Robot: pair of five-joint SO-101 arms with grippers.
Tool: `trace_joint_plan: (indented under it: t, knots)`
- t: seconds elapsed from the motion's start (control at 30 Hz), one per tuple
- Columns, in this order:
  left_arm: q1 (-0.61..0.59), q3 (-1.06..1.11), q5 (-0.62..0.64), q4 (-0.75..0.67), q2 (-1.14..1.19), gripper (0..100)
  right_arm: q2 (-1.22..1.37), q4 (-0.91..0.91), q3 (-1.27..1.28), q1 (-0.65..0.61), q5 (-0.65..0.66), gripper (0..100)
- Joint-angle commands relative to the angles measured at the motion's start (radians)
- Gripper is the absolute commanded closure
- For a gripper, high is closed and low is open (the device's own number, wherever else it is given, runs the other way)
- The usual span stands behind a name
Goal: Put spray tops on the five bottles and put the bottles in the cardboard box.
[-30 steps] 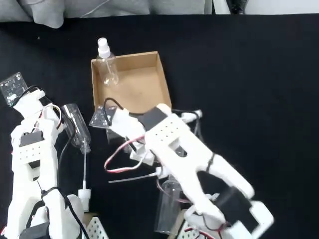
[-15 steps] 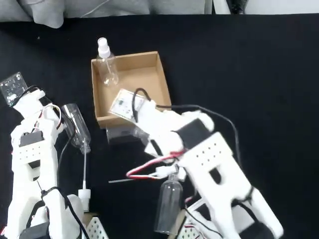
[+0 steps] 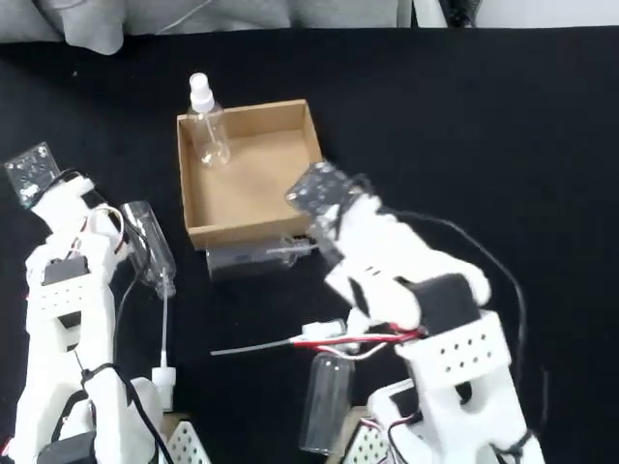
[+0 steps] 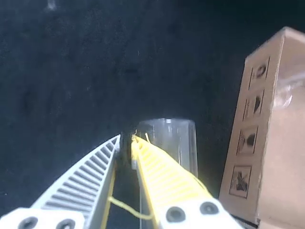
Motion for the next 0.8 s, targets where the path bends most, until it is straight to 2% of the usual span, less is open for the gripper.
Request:
trace_joint_plan:
  t: [0.0,0.43,0.77]
  knots:
    - [0.021,-0.019,-0.002,-0.018,-0.041,97,-0.076,-0.091,0.041,0.097,-0.058,89.9]
    - [0.021,-0.038,-0.002,-0.012,-0.041,97,-0.216,-0.319,0.213,0.244,-0.199,90.0]
    - [0.022,-0.047,0.0,0.02,-0.081,97,-0.217,-0.5,0.298,0.413,-0.397,90.0]
